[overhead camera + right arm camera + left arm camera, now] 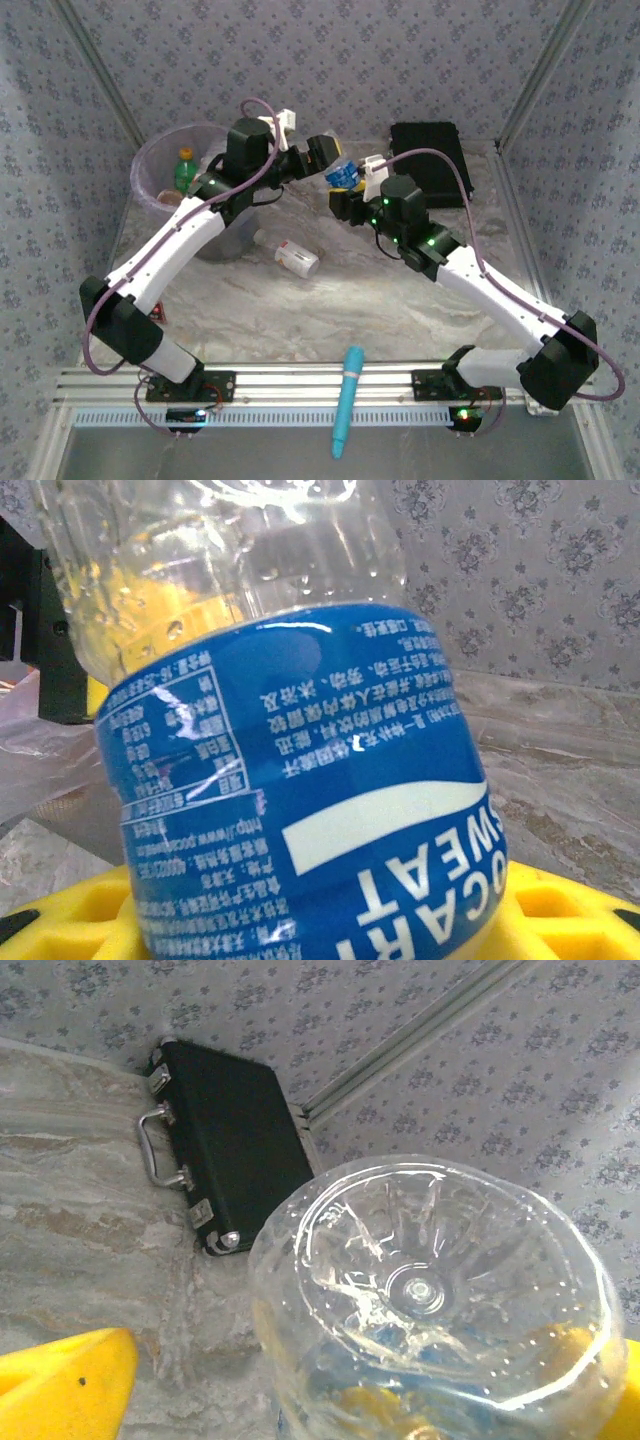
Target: Put the plastic bottles in the bin
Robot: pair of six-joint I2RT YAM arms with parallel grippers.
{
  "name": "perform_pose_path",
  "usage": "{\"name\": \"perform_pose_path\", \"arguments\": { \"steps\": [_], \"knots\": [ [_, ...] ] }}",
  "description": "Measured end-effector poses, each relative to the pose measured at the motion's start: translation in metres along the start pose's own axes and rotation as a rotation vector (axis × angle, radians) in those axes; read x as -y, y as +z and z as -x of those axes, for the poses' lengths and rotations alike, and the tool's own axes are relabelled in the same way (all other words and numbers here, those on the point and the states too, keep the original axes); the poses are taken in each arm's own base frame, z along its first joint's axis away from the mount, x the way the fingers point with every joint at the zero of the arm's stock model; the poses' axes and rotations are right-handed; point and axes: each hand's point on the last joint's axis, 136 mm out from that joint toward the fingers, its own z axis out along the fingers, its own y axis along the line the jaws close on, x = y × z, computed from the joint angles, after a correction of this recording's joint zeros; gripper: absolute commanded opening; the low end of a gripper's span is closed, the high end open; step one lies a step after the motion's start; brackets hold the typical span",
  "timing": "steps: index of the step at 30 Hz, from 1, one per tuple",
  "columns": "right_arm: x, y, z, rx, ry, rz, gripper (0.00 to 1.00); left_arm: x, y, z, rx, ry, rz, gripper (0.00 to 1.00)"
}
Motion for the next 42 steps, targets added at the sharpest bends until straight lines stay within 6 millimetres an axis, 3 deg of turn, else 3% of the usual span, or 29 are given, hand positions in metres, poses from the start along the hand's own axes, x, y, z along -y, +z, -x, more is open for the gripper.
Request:
{"name": "perform_pose_path", "arguments": {
  "steps": [8, 13, 19, 25, 27, 30, 35, 42],
  "knots": [
    [-0.004, 0.004, -0.004, -0.009, -0.002, 0.017, 0.57, 0.004, 0.004, 0.002, 0.009, -0.004, -0.024, 0.85],
    [-0.008, 0.01, -0.011, -0.031, -0.004, 0.031, 0.57, 0.004, 0.004, 0.004, 0.014, -0.004, -0.025, 0.66],
    [-0.008, 0.012, -0.012, -0.032, -0.004, 0.031, 0.6, 0.002, 0.005, 0.004, 0.017, -0.012, -0.015, 0.56],
    [-0.013, 0.016, -0.013, -0.06, -0.007, 0.057, 0.77, -0.002, 0.004, 0.007, 0.023, 0.001, -0.003, 0.54],
    [-0.016, 0.017, -0.011, -0.074, -0.002, 0.081, 0.91, -0.003, 0.002, 0.011, 0.031, 0.007, 0.001, 0.53],
    [-0.021, 0.017, -0.003, -0.084, 0.02, 0.133, 0.99, -0.004, -0.002, 0.022, 0.052, 0.017, 0.002, 0.53],
    [-0.02, 0.009, 0.009, -0.072, 0.047, 0.169, 1.0, -0.007, -0.02, 0.056, 0.109, 0.051, 0.023, 0.46],
    [-0.011, -0.004, 0.013, -0.058, 0.065, 0.164, 1.0, 0.0, -0.079, 0.132, 0.267, 0.156, 0.072, 0.43]
  ]
}}
